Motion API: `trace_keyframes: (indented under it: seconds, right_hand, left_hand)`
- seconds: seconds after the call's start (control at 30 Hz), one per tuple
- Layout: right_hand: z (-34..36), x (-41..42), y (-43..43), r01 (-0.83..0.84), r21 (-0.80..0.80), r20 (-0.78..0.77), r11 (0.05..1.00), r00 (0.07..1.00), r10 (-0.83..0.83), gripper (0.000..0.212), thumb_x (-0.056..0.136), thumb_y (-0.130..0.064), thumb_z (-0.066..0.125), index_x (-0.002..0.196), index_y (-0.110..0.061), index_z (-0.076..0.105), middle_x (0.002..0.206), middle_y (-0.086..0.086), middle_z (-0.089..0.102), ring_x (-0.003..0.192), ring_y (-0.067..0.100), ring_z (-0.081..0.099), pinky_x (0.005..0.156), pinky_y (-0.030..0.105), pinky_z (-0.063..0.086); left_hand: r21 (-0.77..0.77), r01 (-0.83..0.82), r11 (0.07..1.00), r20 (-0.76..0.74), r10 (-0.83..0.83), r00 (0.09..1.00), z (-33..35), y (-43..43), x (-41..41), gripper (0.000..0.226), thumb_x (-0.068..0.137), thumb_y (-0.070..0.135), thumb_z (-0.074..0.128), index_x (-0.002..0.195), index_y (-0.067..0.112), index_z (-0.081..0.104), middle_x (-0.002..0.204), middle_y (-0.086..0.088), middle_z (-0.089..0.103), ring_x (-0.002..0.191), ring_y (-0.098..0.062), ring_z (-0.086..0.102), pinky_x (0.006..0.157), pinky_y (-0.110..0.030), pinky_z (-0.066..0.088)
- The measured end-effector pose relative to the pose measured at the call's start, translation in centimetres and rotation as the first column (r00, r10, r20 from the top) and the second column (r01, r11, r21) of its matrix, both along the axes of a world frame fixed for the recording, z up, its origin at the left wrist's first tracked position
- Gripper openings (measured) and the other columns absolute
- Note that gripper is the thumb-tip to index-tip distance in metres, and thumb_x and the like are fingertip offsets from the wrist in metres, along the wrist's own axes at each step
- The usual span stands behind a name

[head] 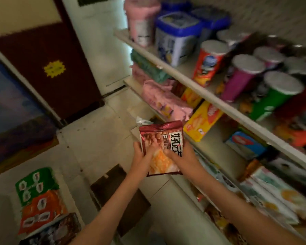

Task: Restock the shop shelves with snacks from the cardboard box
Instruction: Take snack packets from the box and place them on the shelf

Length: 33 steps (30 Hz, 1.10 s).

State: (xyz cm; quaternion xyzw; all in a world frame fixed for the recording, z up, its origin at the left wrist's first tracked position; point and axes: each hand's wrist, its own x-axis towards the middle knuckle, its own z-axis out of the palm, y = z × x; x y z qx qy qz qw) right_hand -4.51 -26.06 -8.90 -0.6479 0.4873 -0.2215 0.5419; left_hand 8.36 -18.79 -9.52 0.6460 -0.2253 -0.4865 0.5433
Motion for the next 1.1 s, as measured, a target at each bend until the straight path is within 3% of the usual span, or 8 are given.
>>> trace_keyframes:
  seconds: [0.1, 0.2, 0.3, 0.43, 0.53, 0.6, 0.97, 1.1]
  right_hand:
    - [2.2, -4.3, 0.6, 0.114, -0.055, -0.01, 0.992, 0.993, -0.115, 0.06, 0.073, -0.04, 0.075, 0.122, -0.022, 0.046, 0.112, -0.007, 0.061, 0.107, 0.013, 0.059, 0.093, 0.036, 0.049]
    - [4.9, -9.7, 1.7, 0.245, -0.069, 0.051, 0.967, 0.969, -0.242, 0.068, 0.079, -0.034, 0.073, 0.126, -0.026, 0.025, 0.107, -0.022, 0.05, 0.103, 0.006, 0.055, 0.093, 0.032, 0.047]
    - [6.8, -14.9, 2.8, 0.315, -0.066, 0.072, 0.947, 0.948, -0.31, 0.067, 0.078, -0.037, 0.073, 0.123, -0.026, 0.025, 0.107, -0.019, 0.052, 0.106, 0.009, 0.056, 0.096, 0.035, 0.047]
    - [9.3, -22.8, 5.1, 0.35, -0.058, 0.068, 0.935, 0.936, -0.347, 0.061, 0.075, -0.045, 0.073, 0.12, -0.031, 0.034, 0.11, -0.016, 0.059, 0.1, 0.006, 0.058, 0.089, 0.03, 0.047]
    - [11.2, -28.5, 6.9, 0.373, -0.058, 0.035, 0.926, 0.928, -0.371, 0.049, 0.076, -0.045, 0.072, 0.115, -0.03, 0.046, 0.105, -0.014, 0.063, 0.094, 0.006, 0.061, 0.084, 0.027, 0.049]
    - [12.2, -32.3, 8.0, 0.364, -0.055, 0.028, 0.93, 0.931, -0.363, 0.035, 0.077, -0.044, 0.072, 0.103, -0.033, 0.05, 0.103, -0.012, 0.065, 0.093, 0.008, 0.064, 0.086, 0.031, 0.053]
    - [17.6, -47.9, 10.7, 0.507, -0.029, 0.032, 0.861, 0.862, -0.506, 0.043, 0.081, -0.044, 0.068, 0.112, -0.021, 0.05, 0.1, -0.003, 0.066, 0.093, 0.02, 0.065, 0.085, 0.037, 0.05]
    - [18.4, -51.8, 11.3, 0.571, 0.027, 0.078, 0.82, 0.817, -0.572, 0.039, 0.083, -0.041, 0.067, 0.112, -0.023, 0.05, 0.103, 0.0, 0.068, 0.108, 0.037, 0.06, 0.096, 0.054, 0.045]
  left_hand:
    - [-0.046, 0.045, 0.998, 0.064, -0.042, 0.997, 2.1, -1.3, -3.8, 0.035, 0.087, 0.042, 0.061, 0.113, 0.034, 0.04, 0.118, 0.001, 0.06, 0.1, -0.014, 0.062, 0.092, -0.042, 0.051]
    - [-0.08, 0.12, 0.99, 0.075, -0.114, 0.991, 4.6, -2.1, -8.9, 0.071, 0.073, 0.057, 0.068, 0.128, 0.028, 0.033, 0.121, 0.001, 0.058, 0.108, -0.018, 0.06, 0.096, -0.047, 0.048]
    - [-0.119, 0.141, 0.983, 0.007, -0.141, 0.99, 6.2, -2.3, -13.7, 0.08, 0.066, 0.055, 0.07, 0.131, 0.03, 0.03, 0.125, -0.003, 0.056, 0.111, -0.022, 0.059, 0.097, -0.049, 0.048]
    - [-0.136, 0.106, 0.985, -0.182, -0.13, 0.975, 8.3, -1.8, -21.3, 0.048, 0.09, 0.025, 0.061, 0.132, 0.023, 0.037, 0.123, -0.009, 0.058, 0.108, -0.026, 0.061, 0.095, -0.047, 0.048]
    - [-0.122, 0.216, 0.969, -0.362, -0.246, 0.899, 9.7, 0.0, -26.5, 0.027, 0.094, 0.033, 0.052, 0.113, 0.017, 0.063, 0.101, -0.01, 0.073, 0.087, -0.02, 0.071, 0.08, -0.04, 0.053]
    - [-0.142, 0.3, 0.943, -0.443, -0.332, 0.833, 10.3, 1.2, -29.9, 0.036, 0.096, 0.037, 0.041, 0.109, 0.014, 0.066, 0.091, -0.008, 0.075, 0.081, -0.022, 0.071, 0.077, -0.037, 0.051]
    - [-0.147, 0.376, 0.915, -0.408, -0.402, 0.819, 13.4, 1.6, -44.7, 0.057, 0.089, 0.065, 0.038, 0.107, 0.021, 0.069, 0.101, -0.008, 0.074, 0.089, -0.026, 0.071, 0.078, -0.039, 0.053]
    - [-0.115, 0.386, 0.915, -0.287, -0.402, 0.869, 13.1, 0.5, -48.6, 0.056, 0.09, 0.064, 0.04, 0.103, 0.019, 0.069, 0.092, -0.005, 0.075, 0.082, -0.026, 0.072, 0.075, -0.041, 0.057]
